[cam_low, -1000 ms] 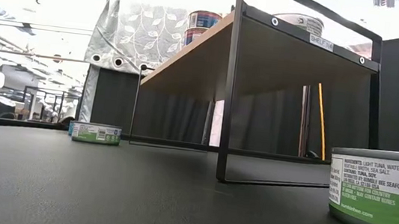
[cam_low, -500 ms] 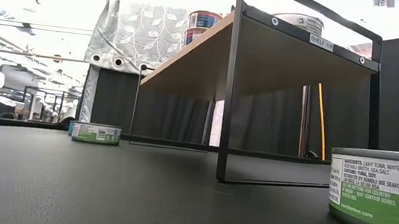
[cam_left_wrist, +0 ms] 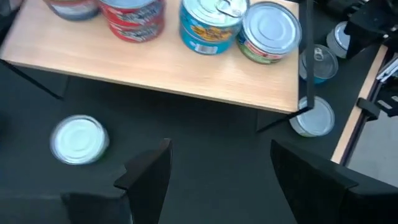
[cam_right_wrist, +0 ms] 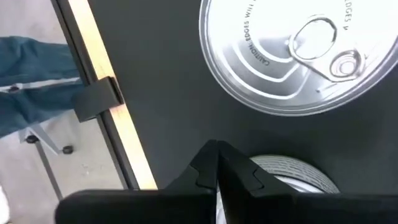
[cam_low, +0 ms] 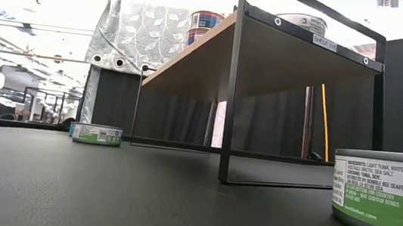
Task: Stack canned seafood by type on shelf
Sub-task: Stack the yellow-blue tuna can on top of the stacked yellow-blue tuna can on the shelf
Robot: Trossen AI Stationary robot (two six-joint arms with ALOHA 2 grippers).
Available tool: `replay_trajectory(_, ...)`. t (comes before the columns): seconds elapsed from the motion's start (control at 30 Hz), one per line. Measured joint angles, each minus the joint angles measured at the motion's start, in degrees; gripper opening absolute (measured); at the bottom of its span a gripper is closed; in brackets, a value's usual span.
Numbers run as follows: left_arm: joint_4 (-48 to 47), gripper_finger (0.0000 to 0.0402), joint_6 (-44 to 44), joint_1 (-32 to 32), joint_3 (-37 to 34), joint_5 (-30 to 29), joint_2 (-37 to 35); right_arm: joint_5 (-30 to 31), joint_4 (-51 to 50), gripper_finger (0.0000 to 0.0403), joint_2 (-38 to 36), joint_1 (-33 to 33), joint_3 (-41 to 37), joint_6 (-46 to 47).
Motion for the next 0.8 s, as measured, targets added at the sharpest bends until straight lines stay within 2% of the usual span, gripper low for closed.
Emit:
replay_trajectory(0.33, 1.15, 0.0271, -6.11, -4.78, 0.00, -0.29, 5.09, 4.47, -0.78, 0.0000, -1.34, 0.41, 0.00, 2.16)
replay_trajectory(0.8, 6.06, 0.0271, -6.24, -5.85, 0.00, -1.44, 7.78, 7.78, -2.27, 0.0000, -1.33, 0.34, 0.00, 7.46)
